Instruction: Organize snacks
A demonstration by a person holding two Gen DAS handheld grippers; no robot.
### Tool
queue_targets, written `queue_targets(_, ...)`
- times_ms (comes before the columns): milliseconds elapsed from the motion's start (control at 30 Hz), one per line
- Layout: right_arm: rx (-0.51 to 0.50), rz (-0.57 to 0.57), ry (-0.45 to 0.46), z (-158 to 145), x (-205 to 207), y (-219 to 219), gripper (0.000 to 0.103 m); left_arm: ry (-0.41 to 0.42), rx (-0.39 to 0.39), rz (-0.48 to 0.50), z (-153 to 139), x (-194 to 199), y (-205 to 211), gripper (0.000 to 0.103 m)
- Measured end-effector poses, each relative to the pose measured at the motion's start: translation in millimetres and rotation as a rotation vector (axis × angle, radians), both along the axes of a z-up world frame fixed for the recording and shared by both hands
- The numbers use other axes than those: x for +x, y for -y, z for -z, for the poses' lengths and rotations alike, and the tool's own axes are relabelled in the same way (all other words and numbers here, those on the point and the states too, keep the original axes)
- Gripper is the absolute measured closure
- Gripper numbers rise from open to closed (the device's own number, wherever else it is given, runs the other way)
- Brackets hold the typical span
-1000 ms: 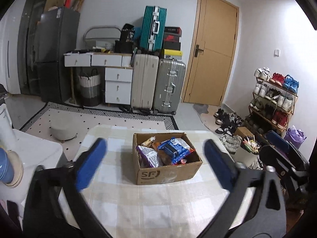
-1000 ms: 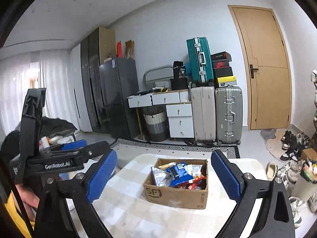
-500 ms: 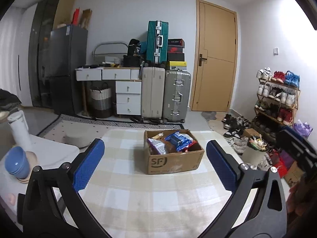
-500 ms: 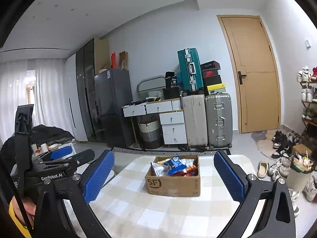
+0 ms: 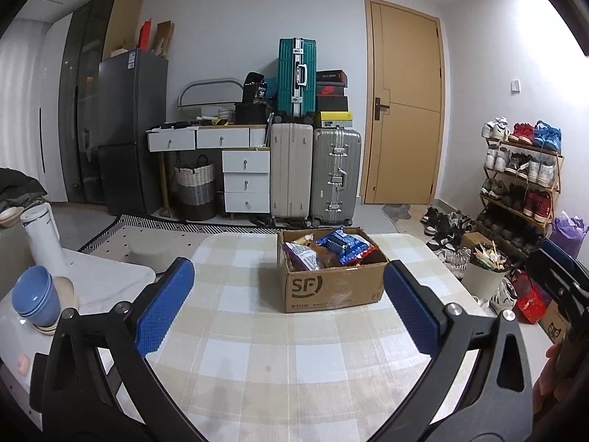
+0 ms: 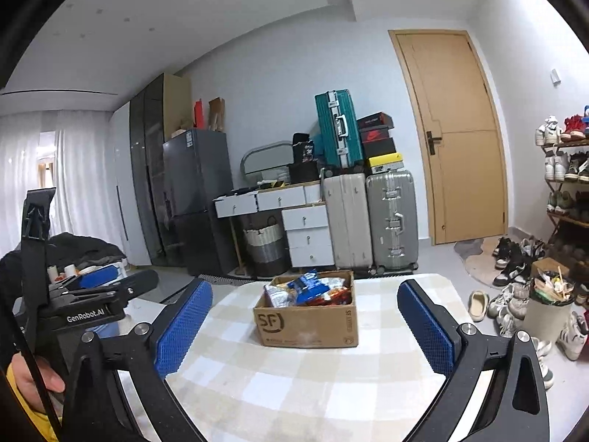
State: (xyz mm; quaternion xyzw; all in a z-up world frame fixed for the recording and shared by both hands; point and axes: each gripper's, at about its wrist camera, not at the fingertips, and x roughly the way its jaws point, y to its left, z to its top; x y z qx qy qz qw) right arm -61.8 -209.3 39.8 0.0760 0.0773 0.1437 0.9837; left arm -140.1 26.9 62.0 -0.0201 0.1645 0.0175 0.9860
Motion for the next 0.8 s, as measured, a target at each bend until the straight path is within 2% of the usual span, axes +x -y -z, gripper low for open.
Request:
queue_targets(200,-0.057,0.046,0.043,25,24,-7,0.001,0.018,-0.001,-0.004,28,42,-9,0.0)
queue_targets(333,-0.098,0.077,0.023,55,48,-11,0.001,0.053,0.013,-0.019,58,70,-14,0.0)
queue_targets(467,-0.082,0.078,-0.022,87,75,-8,0.001,0.035,0.047,-0.025,94,114,-19,0.0)
queue_targets(600,-0.082,0.104,-0.031,113,94,0,0.001,0.005,0.041,-0.039,134,145,-26,0.0)
queue_targets(700,-0.082,0.125,-0.018,128,99,6,0.001,-0.01,0.021,-0.039,160,161,-33,0.0)
queue_targets(800,-0.073,0.133,-0.012,139,103,11,0.001,-0.008,0.033,-0.056,179,169,-35,0.0)
